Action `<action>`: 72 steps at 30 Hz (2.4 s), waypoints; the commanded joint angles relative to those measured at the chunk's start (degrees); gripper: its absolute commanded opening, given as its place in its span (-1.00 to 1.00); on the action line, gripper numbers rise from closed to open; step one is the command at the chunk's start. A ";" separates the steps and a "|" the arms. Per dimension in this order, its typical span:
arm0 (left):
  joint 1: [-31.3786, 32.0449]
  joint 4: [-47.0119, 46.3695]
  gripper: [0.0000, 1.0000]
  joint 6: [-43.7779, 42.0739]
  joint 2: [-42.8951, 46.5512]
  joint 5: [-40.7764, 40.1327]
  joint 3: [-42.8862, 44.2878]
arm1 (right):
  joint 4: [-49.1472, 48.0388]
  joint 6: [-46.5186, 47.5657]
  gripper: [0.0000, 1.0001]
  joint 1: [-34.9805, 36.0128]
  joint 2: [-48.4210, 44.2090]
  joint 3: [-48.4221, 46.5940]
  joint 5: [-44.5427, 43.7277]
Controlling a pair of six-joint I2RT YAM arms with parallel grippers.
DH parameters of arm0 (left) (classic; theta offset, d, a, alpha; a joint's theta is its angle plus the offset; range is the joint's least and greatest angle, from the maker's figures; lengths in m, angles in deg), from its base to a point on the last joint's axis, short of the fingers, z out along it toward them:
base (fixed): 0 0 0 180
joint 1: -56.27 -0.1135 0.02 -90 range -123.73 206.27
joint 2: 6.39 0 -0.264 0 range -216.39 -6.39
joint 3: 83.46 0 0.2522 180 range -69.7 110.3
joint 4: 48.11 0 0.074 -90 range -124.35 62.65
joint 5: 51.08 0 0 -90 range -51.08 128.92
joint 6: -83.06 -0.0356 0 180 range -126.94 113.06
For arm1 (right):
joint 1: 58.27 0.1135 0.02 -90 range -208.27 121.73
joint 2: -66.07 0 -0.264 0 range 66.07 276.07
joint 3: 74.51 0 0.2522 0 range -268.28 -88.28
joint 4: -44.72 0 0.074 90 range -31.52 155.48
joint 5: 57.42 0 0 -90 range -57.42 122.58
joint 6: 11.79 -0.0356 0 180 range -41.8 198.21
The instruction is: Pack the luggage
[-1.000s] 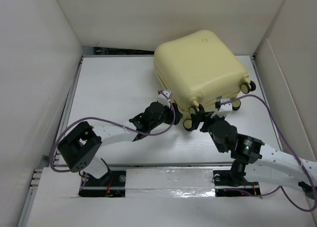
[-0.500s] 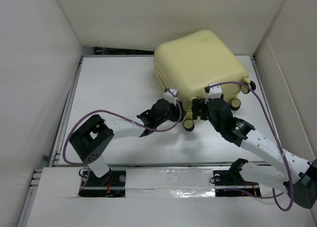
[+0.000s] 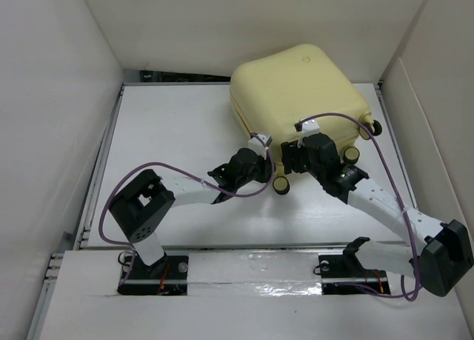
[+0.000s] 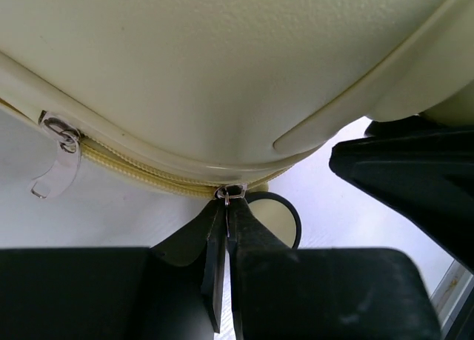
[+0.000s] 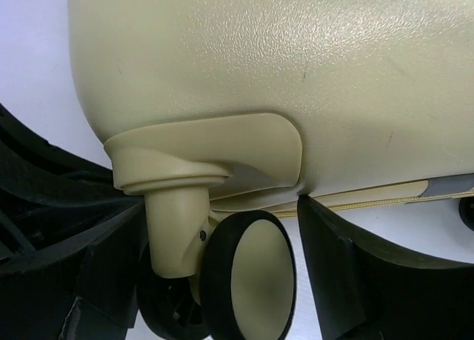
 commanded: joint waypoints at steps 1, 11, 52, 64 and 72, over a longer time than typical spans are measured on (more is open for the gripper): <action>-0.86 -3.08 -1.00 -0.51 -0.28 -0.31 2.14 | -3.29 1.84 0.60 -1.49 1.91 -2.88 2.06; -3.05 -1.33 -1.00 -0.77 2.71 -2.32 -0.93 | -3.02 1.75 -1.00 -3.16 0.69 -1.12 1.18; -19.05 2.45 0.28 15.04 32.58 -14.20 -20.97 | -3.12 0.35 -0.29 13.71 -7.40 -2.35 -4.88; -16.33 12.28 0.54 17.16 59.56 -3.12 -25.30 | 2.25 1.49 0.71 -0.43 -14.52 -2.44 -4.91; -16.33 28.36 0.75 15.57 76.17 -0.39 -17.64 | -2.24 1.40 1.00 6.06 -24.61 3.62 -1.35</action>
